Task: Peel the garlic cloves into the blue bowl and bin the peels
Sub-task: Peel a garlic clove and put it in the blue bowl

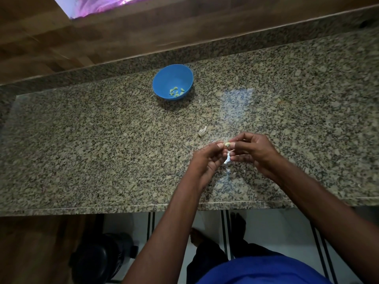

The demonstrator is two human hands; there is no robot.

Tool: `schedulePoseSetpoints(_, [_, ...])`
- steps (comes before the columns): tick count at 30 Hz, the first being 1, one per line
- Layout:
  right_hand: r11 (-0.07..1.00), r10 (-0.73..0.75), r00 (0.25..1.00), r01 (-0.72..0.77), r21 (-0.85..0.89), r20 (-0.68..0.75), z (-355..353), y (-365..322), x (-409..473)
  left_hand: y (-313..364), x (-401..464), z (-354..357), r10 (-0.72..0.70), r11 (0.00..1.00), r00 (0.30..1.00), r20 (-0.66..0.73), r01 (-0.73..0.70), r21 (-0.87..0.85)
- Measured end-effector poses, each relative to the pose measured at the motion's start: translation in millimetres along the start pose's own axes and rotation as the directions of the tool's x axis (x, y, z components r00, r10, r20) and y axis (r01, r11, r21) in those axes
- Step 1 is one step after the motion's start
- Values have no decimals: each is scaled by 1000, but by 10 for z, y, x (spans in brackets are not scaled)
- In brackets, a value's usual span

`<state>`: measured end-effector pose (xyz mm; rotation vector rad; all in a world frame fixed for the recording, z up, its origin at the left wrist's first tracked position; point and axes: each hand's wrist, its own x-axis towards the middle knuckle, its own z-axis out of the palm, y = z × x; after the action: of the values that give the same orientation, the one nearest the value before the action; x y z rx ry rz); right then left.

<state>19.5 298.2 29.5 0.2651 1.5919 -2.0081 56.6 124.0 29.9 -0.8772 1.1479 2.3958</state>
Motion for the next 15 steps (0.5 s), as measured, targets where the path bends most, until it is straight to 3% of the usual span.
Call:
schedulePoseSetpoints(5, [999,24,999,-23,38,-27,-67,16,-16,-36,48,-47,14,999,999,-51,-12,34])
schedulePoseSetpoints(7, [997,50,996,-46,57,-70,-94,43,-19,-92,106,-76,132,967,987,-92,-108,232])
schedulePoseSetpoints(9, [999,46,991,-42,30,-128,-138,86,-18,-160,166,-94,281,851,955,-100,-199,487])
schedulePoseSetpoints(12, [985,-57,972,18,-171,-229,-237,182,22,-228,238,-85,367,704,928,-59,-235,670])
schedulePoseSetpoints(15, [847,-255,915,55,-528,-313,-300,273,179,-259,299,-90,414,595,909,-44,-234,769])
